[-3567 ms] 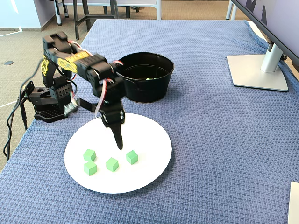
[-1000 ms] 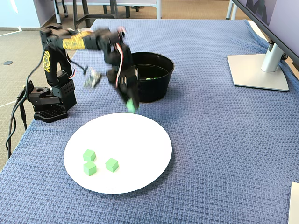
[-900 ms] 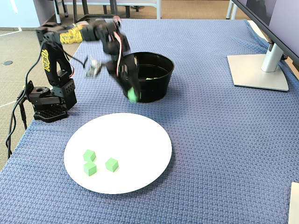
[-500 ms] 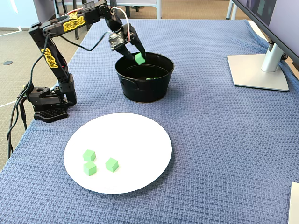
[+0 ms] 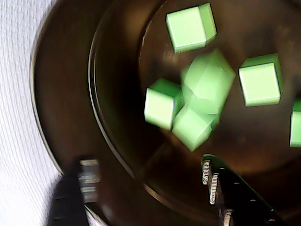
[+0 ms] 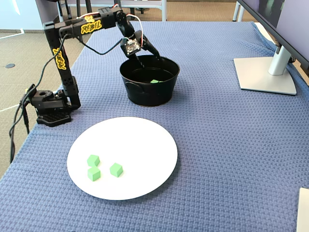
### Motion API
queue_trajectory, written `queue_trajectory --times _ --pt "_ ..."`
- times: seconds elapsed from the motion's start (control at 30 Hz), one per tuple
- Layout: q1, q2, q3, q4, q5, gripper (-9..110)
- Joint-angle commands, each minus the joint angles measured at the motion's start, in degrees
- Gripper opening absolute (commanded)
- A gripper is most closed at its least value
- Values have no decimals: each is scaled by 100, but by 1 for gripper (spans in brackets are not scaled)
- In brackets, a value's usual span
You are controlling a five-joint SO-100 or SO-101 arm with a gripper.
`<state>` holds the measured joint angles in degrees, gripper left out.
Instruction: Pick up the green cubes from the white plate and place them in the black recipient
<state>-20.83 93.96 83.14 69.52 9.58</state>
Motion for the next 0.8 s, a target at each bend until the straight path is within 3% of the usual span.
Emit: queue_trajectory --times 0.0,0.2,0.4,0.57,0.77 --pt "870 633 -624 527 -53 26" --pt "3472 694 -580 958 369 21" --pt "5537 -563 -439 439 316 19" --pt "6486 -1995 -1011 237 580 19" --pt "6820 -2856 -1898 413 255 21"
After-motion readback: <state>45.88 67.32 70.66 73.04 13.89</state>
